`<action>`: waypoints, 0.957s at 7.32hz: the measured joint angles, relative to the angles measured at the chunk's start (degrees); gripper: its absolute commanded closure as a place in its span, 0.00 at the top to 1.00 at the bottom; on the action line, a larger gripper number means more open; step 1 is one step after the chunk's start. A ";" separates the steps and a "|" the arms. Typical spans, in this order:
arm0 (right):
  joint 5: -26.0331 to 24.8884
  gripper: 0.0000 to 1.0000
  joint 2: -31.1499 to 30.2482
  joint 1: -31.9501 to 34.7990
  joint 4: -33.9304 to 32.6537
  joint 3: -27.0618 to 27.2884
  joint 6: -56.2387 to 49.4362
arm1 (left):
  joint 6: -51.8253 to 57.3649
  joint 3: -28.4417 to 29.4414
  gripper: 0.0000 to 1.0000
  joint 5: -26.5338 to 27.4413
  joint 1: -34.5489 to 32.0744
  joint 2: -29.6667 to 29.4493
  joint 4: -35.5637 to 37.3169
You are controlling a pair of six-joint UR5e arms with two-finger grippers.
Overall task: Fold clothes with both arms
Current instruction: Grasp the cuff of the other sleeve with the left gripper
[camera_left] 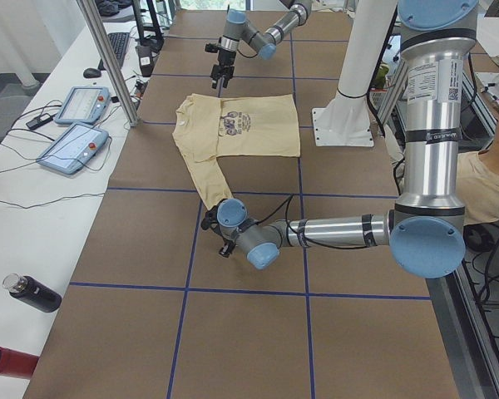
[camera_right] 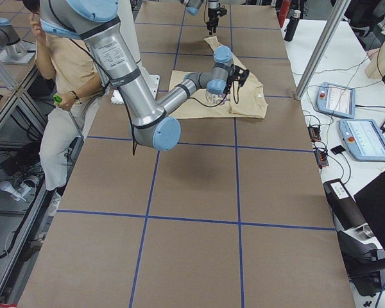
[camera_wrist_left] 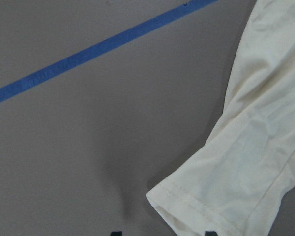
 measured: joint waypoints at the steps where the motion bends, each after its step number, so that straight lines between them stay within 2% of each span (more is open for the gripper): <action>1: -0.12 1.00 -0.01 -0.02 -0.02 0.00 0.00 | 0.05 0.33 0.64 0.13 0.14 -0.78 0.01; 7: -0.21 1.00 -0.10 -0.25 -0.04 -0.04 0.00 | 0.81 3.22 0.63 0.30 0.21 -3.39 -0.22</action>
